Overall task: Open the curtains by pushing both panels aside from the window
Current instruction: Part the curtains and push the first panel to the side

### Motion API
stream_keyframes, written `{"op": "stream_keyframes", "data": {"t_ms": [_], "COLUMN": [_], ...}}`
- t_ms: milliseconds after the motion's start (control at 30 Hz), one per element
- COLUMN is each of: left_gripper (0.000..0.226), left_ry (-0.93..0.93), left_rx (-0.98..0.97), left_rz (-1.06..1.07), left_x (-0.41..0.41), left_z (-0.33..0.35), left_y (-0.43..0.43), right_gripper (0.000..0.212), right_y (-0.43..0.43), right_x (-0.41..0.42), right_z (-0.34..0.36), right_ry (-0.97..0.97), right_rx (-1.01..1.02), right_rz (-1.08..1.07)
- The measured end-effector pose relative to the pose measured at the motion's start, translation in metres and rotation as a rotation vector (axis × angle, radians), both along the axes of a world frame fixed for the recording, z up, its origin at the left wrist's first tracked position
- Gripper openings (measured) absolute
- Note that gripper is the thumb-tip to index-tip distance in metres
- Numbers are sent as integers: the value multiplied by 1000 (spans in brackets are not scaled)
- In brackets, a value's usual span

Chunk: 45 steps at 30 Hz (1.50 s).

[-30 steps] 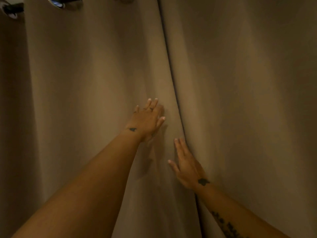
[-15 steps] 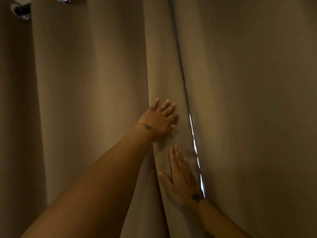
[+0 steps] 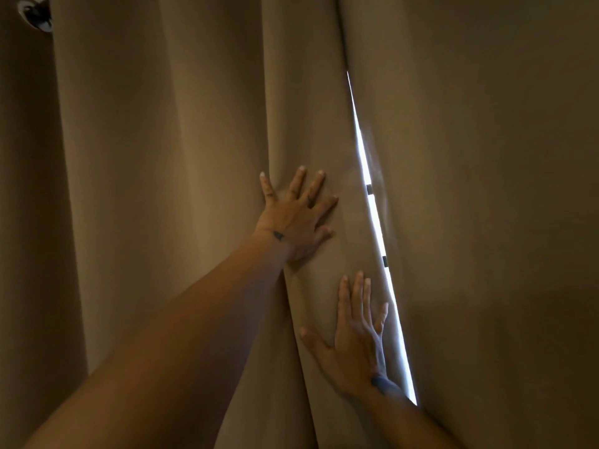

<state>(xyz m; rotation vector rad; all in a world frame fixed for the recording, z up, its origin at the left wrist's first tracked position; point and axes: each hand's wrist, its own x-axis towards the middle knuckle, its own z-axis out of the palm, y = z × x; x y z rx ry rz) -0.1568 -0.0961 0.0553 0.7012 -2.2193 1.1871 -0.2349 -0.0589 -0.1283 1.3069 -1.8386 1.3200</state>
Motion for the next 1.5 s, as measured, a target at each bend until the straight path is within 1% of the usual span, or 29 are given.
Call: {"op": "stream_keyframes", "data": {"t_ms": [100,200,233,333,433,500,567,600,667,767,833,900,967,1067,1167,1267,1367,1500], "left_gripper": [62,63,63,62,64,64,63,62,62,62,62,62,62,62,64,64,64,65], "left_ry": [31,-21,-54,-117,-158,-180,-177,-172,-165,-167,-167,-158,-146,-131,-134,-141,-147,-159], "left_rx": [-6,-119,-151,-198,-215,-203,-165,-146,-122,-114,-103,-102,-100,-109,-131,-150,-151,-134], "left_rz": [-89,-127,-130,-133,-119,-117,-109,-97,-55,31,91,142,177,227,297,354,405,483], "left_x": [-3,-3,-2,0,-3,-3,-1,1,8,27,43,61,81,114,144,170,199,236], "left_z": [-2,-1,2,12,16,17,17,17,18,20,21,22,23,24,24,25,25,26], "left_y": [-5,-9,-11,-19,-26,-30,-34,-37,-45,-58,-69,-82,-96,-118,-140,-157,-174,-199], "right_gripper": [111,110,104,77,66,66,79,83,77,77,61,61,59,55,57,66,61,62], "right_y": [-6,-14,-16,-28,-37,-40,-41,-42,-44,-48,-53,-63,-78,-108,-135,-154,-177,-207], "right_x": [6,11,12,14,15,14,14,15,21,40,57,77,95,120,146,171,199,235], "right_z": [1,0,0,-1,-1,-3,-3,-3,1,8,13,16,17,15,16,18,21,22], "right_ry": [-37,-53,-57,-56,-79,-78,-67,-63,-57,-50,-83,-103,-112,-79,-81,-75,-69,-90], "right_rx": [-20,-53,-67,-117,-169,-172,-134,-101,-28,9,33,26,-29,-46,-17,-1,53,78], "right_rz": [25,13,12,2,33,50,58,59,70,152,227,298,366,440,508,547,588,662]}}
